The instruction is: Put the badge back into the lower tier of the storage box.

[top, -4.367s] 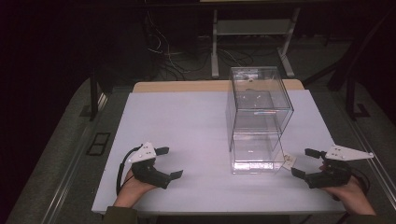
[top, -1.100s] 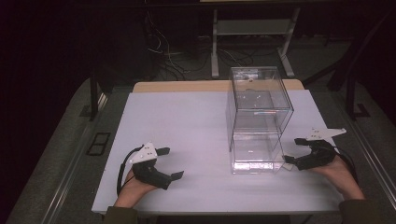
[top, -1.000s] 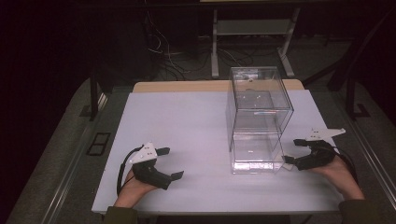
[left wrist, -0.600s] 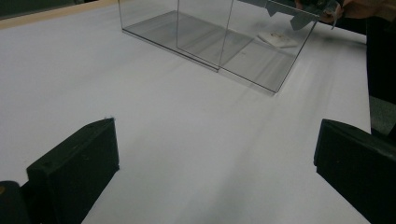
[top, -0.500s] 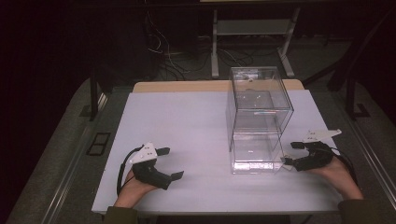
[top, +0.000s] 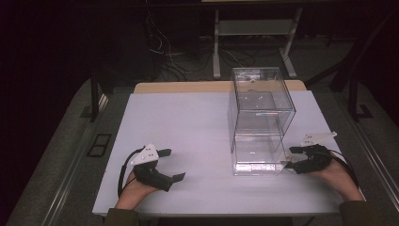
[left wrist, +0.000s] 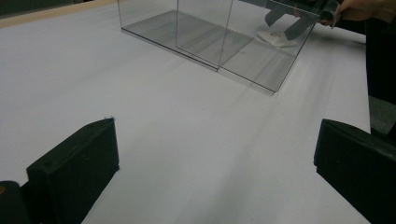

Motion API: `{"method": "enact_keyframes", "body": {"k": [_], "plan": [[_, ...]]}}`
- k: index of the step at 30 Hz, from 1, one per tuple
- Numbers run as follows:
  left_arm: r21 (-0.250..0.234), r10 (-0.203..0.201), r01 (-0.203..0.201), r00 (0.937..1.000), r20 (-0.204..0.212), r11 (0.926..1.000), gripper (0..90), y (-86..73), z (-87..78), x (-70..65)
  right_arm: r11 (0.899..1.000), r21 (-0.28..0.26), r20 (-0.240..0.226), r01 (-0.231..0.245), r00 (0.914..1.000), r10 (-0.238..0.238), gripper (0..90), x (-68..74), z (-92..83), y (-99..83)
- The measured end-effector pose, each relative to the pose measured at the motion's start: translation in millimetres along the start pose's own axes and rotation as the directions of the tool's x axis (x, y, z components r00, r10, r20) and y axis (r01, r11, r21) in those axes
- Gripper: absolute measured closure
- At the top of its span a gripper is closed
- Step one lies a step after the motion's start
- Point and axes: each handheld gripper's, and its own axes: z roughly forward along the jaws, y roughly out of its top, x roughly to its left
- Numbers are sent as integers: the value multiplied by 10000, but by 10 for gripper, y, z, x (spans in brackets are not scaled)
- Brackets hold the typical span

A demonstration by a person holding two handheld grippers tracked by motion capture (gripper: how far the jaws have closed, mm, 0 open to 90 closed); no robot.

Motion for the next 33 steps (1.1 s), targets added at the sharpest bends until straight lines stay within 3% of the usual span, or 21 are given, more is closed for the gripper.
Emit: {"method": "enact_keyframes", "body": {"k": [19,33], "plan": [[4,17,-17,10000,-3,10000,0,1,-6,2,9968,572,263,552,9980,-568,314,41,84,-2],[-1,16,-16,10000,-5,10000,0,0,-8,2,9970,647,51,414,9991,-418,321,20,100,-7]]}}
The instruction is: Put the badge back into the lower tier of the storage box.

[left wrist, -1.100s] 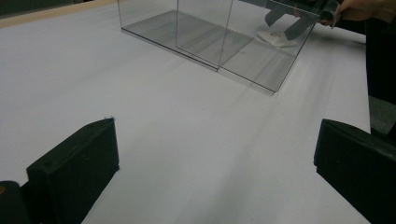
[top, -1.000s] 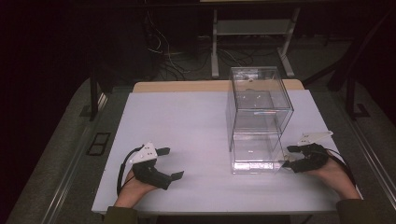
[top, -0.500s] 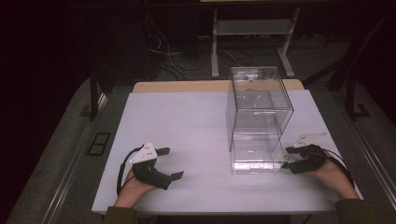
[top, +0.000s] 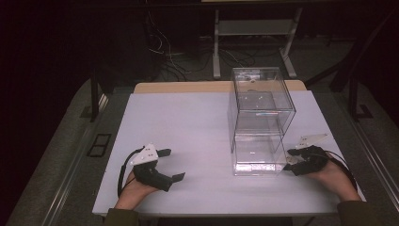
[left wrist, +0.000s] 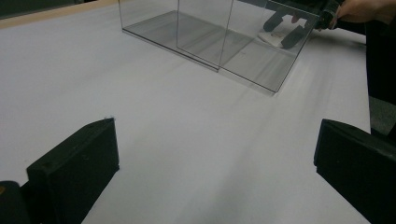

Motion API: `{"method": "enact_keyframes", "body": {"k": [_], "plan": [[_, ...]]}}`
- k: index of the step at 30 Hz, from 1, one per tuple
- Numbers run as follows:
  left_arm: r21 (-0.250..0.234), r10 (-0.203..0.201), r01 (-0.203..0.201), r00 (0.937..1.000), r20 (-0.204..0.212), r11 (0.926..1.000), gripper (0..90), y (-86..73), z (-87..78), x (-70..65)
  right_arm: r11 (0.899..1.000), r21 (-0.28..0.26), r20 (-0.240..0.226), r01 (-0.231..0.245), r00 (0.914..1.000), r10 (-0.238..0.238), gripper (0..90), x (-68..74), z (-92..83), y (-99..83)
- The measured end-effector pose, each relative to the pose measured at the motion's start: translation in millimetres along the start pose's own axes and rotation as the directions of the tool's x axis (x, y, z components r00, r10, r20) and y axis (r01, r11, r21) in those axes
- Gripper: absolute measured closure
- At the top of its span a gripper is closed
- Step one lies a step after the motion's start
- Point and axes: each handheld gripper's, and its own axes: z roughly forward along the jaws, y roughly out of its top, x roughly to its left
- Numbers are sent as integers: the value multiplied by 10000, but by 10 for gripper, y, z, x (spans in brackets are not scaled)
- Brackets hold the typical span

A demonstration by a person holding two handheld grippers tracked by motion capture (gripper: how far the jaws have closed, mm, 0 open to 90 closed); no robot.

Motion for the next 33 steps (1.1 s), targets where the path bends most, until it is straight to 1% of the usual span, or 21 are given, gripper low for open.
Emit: {"method": "enact_keyframes", "body": {"k": [4,10,18,21,24,32,33], "plan": [[27,16,-16,10000,-1,10000,0,-3,2,1,9999,-101,23,134,9999,-134,323,6,1,-13],[79,15,-15,10000,24,10000,0,-7,11,-2,9999,-59,-47,-105,9999,105,328,-1,1,-10],[108,53,-54,10000,56,9999,0,-6,17,-5,9999,96,-86,-104,9999,105,329,-12,-9,15],[114,43,-44,10000,61,9999,0,-7,19,-5,9995,219,-34,-235,9997,236,329,-31,-33,8],[87,35,-36,10000,66,10000,0,-6,19,-5,9991,225,-76,-358,9993,360,329,-55,-50,-3],[128,81,-83,9999,97,9999,0,-5,23,-8,9988,75,-67,-487,9988,488,330,-69,-106,-9],[125,84,-86,9999,98,9999,0,-5,23,-9,9990,36,-55,-443,9990,443,329,-74,-111,-10]]}}
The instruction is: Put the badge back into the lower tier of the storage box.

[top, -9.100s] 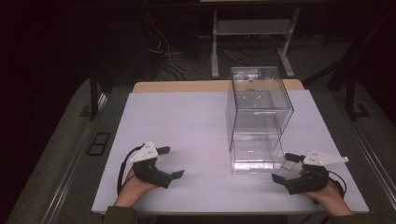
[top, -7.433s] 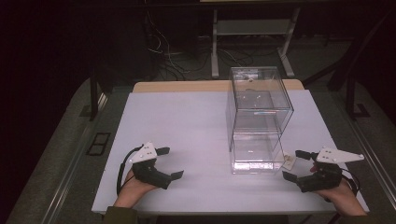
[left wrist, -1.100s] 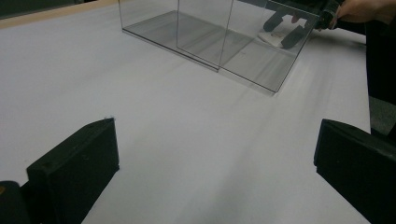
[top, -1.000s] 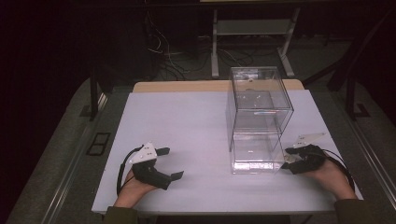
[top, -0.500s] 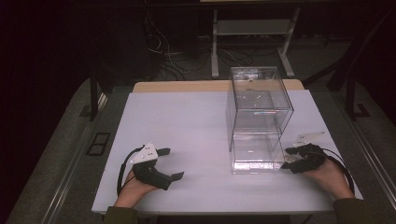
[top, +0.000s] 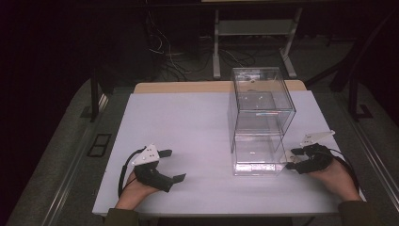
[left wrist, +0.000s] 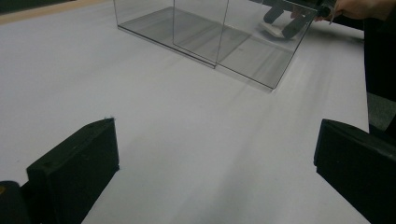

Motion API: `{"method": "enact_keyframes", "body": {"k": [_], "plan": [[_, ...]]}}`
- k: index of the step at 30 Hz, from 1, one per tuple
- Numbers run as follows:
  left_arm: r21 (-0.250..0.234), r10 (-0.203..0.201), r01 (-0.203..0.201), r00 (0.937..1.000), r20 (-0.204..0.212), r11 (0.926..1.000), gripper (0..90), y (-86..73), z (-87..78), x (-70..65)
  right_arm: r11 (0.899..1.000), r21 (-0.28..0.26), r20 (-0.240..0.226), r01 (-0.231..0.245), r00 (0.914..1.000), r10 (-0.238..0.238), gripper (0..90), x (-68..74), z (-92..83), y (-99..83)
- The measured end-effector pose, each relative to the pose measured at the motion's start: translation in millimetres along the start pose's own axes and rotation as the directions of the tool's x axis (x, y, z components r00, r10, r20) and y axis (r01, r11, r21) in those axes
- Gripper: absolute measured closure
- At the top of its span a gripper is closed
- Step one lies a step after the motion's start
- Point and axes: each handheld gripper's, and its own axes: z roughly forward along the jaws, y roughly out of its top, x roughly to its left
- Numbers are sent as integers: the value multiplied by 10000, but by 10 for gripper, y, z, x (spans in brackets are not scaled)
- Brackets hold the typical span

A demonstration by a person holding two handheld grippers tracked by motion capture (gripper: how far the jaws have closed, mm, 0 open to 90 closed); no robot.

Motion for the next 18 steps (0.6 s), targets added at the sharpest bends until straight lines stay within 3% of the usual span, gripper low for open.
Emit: {"method": "enact_keyframes", "body": {"k": [18], "plan": [[69,115,-115,9999,-3,9999,0,-1,13,-6,9985,-511,-143,-196,9997,189,330,-37,-128,-9]]}}
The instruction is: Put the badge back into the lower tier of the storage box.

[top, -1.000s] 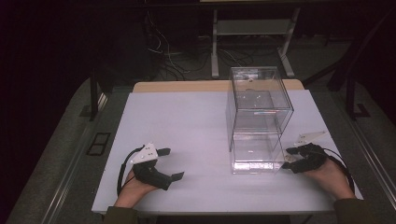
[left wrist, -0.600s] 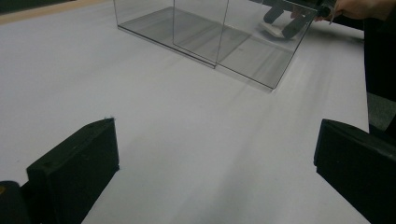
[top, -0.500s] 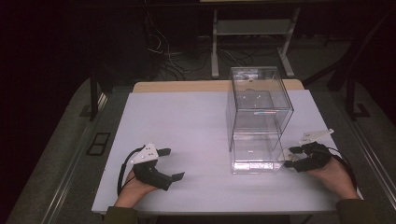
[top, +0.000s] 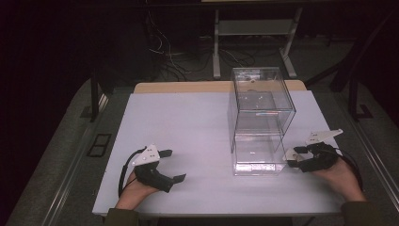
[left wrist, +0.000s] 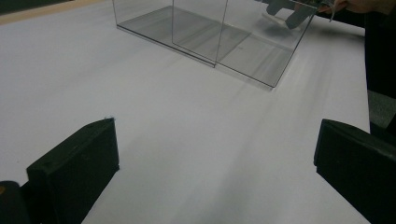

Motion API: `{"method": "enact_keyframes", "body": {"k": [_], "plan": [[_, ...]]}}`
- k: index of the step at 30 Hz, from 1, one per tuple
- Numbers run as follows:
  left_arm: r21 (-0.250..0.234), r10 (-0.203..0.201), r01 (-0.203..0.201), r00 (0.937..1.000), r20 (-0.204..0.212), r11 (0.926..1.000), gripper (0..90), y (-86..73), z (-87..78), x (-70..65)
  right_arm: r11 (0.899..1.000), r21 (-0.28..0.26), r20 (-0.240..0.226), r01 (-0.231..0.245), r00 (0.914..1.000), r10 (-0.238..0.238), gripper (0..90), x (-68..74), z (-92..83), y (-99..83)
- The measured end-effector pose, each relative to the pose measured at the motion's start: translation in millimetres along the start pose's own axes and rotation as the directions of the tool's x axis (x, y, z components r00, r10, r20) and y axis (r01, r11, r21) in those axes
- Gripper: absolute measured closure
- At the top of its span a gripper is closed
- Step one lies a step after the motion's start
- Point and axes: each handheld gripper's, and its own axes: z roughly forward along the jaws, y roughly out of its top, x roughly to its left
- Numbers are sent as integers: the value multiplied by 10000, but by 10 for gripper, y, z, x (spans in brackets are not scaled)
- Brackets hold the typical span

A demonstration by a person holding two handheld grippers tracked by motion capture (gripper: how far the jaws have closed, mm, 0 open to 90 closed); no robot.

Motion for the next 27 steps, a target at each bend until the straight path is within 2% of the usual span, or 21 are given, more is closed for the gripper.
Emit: {"method": "enact_keyframes", "body": {"k": [13,16,27], "plan": [[289,131,-133,9999,76,9995,0,-40,61,17,9992,-360,-138,-176,9998,171,329,-7,-138,4],[247,125,-129,9998,139,9996,0,-41,70,8,9990,-390,-204,-240,9995,232,330,-2,-164,10],[163,16,-21,9995,307,9999,0,-44,86,-6,9943,-1010,-494,-340,9984,291,330,-13,-305,31]]}}
